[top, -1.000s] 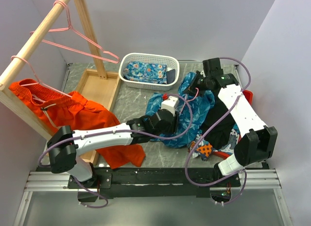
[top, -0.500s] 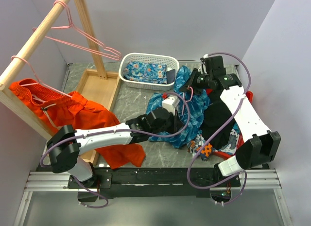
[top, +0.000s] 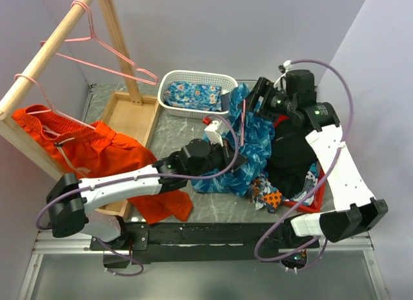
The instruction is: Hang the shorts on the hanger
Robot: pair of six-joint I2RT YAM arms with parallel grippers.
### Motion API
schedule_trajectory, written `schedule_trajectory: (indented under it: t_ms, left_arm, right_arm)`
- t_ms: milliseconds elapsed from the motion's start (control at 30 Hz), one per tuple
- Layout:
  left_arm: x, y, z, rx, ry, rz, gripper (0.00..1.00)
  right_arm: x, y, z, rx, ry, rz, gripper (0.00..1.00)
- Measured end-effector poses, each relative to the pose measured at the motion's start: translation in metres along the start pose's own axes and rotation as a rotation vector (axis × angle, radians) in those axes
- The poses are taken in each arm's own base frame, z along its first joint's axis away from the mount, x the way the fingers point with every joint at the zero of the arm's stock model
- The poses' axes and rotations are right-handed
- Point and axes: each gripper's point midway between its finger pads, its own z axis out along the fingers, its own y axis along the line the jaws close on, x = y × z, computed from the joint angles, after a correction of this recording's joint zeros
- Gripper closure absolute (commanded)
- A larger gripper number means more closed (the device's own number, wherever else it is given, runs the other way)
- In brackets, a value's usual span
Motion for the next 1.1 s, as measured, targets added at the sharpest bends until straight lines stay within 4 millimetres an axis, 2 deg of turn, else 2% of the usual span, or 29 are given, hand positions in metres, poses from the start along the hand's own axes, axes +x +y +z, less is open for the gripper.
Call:
schedule_trajectory:
  t_ms: [100,300,400,500,600,700,833,933,1100]
  left_arm:
    - [-0.012,-0.011,-0.007,0.027,-0.033,-0.041,0.99]
    - [-0.030,-0.021,-0.018,0.029,-0.084,-0.126,0.99]
    - [-0.046,-0.029,-0.023,0.016,-0.118,-0.168,0.99]
    - [-0.074,-0.048,-0.031,0.018,-0.177,-0.201,0.99]
    - [-0.108,-0.079,-0.043,0.028,-0.262,-0.215,0.99]
    - [-0.146,-0.122,-0.065,0.077,-0.360,-0.247,0.99]
    - [-0.174,-0.153,-0.087,0.115,-0.464,-0.300,0.99]
    - [-0.179,-0.160,-0.091,0.090,-0.510,-0.325,0.99]
    - [-0.171,-0.169,-0.079,0.047,-0.541,-0.338,0.99]
  right_arm:
    - [-0.017,0.010,-0.013,-0.001,-0.069,-0.014,0.00]
    - [-0.061,0.024,-0.043,0.038,-0.243,-0.034,0.00]
    - [-0.081,0.024,-0.059,0.074,-0.338,-0.018,0.00]
    - [-0.094,0.013,-0.071,0.109,-0.401,0.023,0.00]
    - [-0.105,0.005,-0.073,0.123,-0.439,0.058,0.00]
    - [-0.107,-0.008,-0.062,0.141,-0.436,0.089,0.00]
    - [-0.098,-0.026,-0.029,0.141,-0.386,0.132,0.00]
    - [-0.084,-0.043,0.003,0.140,-0.320,0.167,0.00]
    - [-0.059,-0.061,0.049,0.111,-0.214,0.216,0.00]
